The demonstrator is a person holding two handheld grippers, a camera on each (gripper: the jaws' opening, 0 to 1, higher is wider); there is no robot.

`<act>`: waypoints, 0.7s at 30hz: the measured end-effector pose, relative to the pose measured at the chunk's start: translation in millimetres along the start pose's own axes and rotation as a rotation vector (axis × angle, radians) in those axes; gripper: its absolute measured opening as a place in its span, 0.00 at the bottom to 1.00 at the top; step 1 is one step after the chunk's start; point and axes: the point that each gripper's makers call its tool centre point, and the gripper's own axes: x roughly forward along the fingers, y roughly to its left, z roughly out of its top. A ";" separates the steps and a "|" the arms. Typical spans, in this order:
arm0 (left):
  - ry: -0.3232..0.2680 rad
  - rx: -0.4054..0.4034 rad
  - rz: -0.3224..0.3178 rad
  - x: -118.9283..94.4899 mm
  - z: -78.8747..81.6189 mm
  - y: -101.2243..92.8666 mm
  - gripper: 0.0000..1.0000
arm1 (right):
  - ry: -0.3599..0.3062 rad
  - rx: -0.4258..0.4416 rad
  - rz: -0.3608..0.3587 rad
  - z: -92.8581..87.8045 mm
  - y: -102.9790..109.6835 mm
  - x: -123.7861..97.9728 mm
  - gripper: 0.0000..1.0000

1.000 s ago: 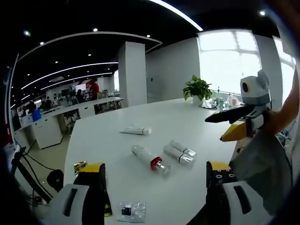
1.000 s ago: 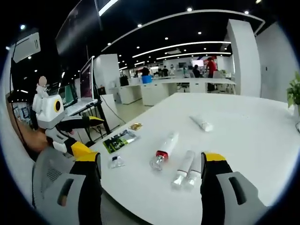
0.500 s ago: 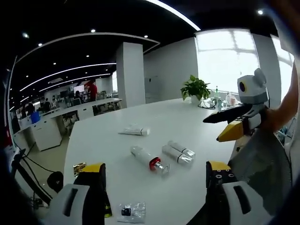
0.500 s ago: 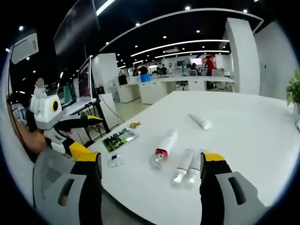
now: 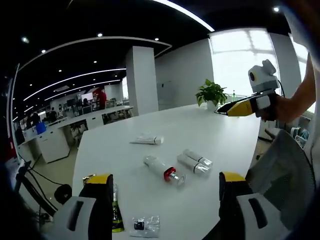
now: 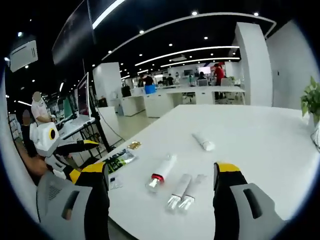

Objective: Arrange the skincare products in the storage area until every visible bottle or jar stands upright without overlapping.

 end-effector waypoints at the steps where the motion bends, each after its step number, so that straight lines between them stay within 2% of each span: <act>1: 0.000 0.002 0.000 -0.1 0.0 -0.3 0.90 | 0.010 -0.008 -0.005 3.2 -4.4 2.7 0.82; 2: -0.004 0.007 0.003 -0.5 0.7 -0.1 0.90 | 0.011 -0.007 -0.004 7.4 -7.5 5.2 0.81; 6: -0.003 -0.008 0.014 -0.6 0.0 3.7 0.90 | 0.037 -0.091 -0.005 26.9 -22.6 22.1 0.75; 15: -0.015 -0.028 0.052 0.1 0.9 13.6 0.90 | 0.029 -0.196 0.064 78.7 -25.8 59.3 0.74; 17: -0.018 -0.018 0.061 -0.1 1.2 15.4 0.91 | 0.023 -0.202 0.070 87.8 -27.3 66.7 0.74; 19: -0.026 0.056 0.105 -2.0 2.9 23.6 0.94 | 0.029 -0.219 0.075 97.4 -30.5 79.5 0.73; 21: -0.034 0.063 0.111 -3.0 3.9 24.5 0.97 | 0.033 -0.224 0.075 104.4 -31.7 88.8 0.70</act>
